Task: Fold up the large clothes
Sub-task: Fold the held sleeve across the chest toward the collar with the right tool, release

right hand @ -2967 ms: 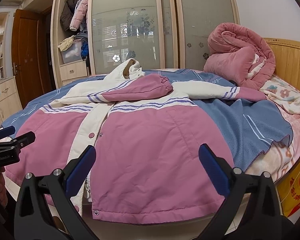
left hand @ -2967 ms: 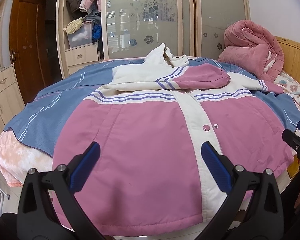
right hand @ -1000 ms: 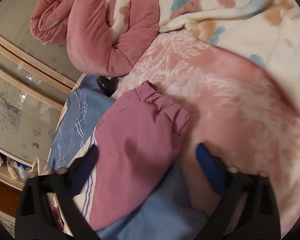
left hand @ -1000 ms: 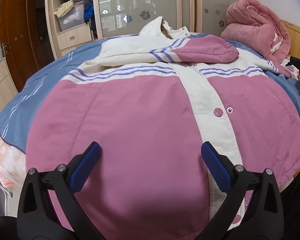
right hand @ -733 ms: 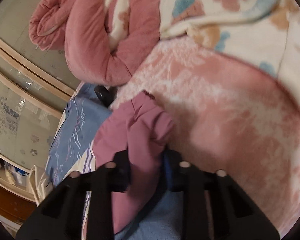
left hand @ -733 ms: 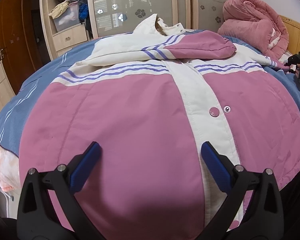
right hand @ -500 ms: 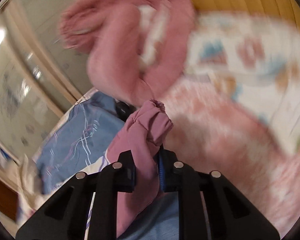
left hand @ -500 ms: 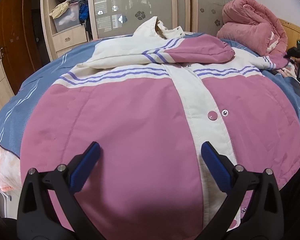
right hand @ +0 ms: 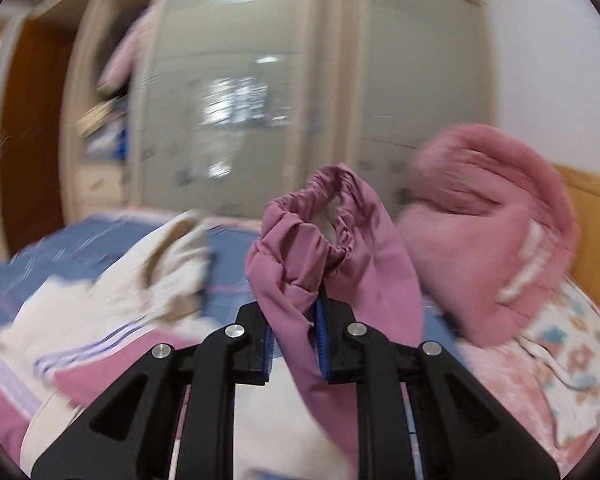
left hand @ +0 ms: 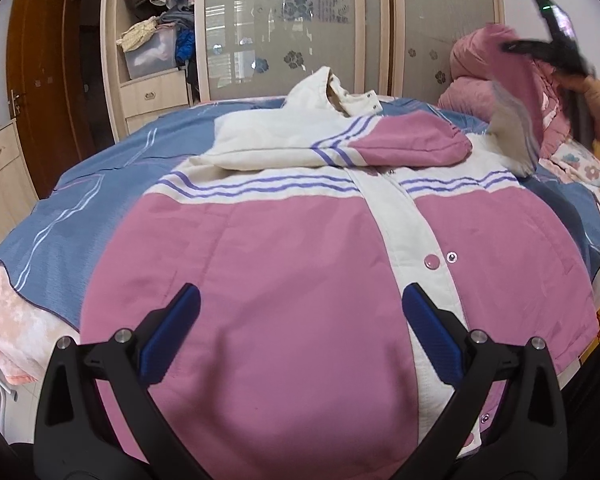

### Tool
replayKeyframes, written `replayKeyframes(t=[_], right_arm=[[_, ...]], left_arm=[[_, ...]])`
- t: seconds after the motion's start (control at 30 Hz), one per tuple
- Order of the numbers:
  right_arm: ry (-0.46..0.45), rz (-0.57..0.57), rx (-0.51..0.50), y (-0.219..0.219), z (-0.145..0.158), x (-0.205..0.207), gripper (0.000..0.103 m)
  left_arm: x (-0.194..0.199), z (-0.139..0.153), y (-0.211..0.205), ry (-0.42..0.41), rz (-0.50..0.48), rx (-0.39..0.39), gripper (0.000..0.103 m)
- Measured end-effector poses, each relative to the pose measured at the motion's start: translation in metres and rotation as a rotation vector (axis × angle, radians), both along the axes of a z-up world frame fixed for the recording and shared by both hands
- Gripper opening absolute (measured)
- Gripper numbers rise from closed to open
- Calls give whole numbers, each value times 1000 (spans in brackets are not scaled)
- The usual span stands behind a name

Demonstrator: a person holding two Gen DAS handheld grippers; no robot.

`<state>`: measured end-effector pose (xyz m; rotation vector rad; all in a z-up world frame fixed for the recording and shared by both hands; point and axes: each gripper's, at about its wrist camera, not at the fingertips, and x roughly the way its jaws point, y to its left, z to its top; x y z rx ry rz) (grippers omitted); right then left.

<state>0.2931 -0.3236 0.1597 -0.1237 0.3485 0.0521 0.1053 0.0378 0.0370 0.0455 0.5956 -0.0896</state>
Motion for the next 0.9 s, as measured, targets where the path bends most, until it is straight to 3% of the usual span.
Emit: replayKeyframes(t=[0.07, 0.23, 0.3, 0.37, 0.47, 0.67, 0.73, 0.77, 0.83, 0.9], right_arm=[[89, 57, 18, 36, -32, 8, 17], [252, 81, -50, 89, -109, 17, 22], [321, 79, -8, 87, -130, 21, 41], [341, 104, 74, 81, -134, 17, 86], [270, 109, 219, 68, -120, -12, 102], [165, 175, 656, 39, -97, -99, 102], [142, 185, 879, 20, -95, -124, 102], [139, 185, 927, 17, -95, -135, 102], [151, 149, 934, 15, -97, -161, 102], [190, 88, 834, 22, -98, -181, 102]], left_arm=[[-3, 3, 3, -12, 3, -3, 101], [-5, 6, 10, -23, 19, -4, 101], [-5, 6, 12, -29, 25, 3, 101], [-3, 6, 13, -25, 33, 6, 101], [-1, 5, 14, -18, 36, 1, 101], [-7, 6, 8, -32, 20, 15, 101], [-9, 6, 5, -30, 13, 17, 101], [-10, 6, 3, -32, 11, 18, 101], [-12, 6, 0, -36, 3, 21, 101], [-12, 5, -2, -35, 0, 24, 101]])
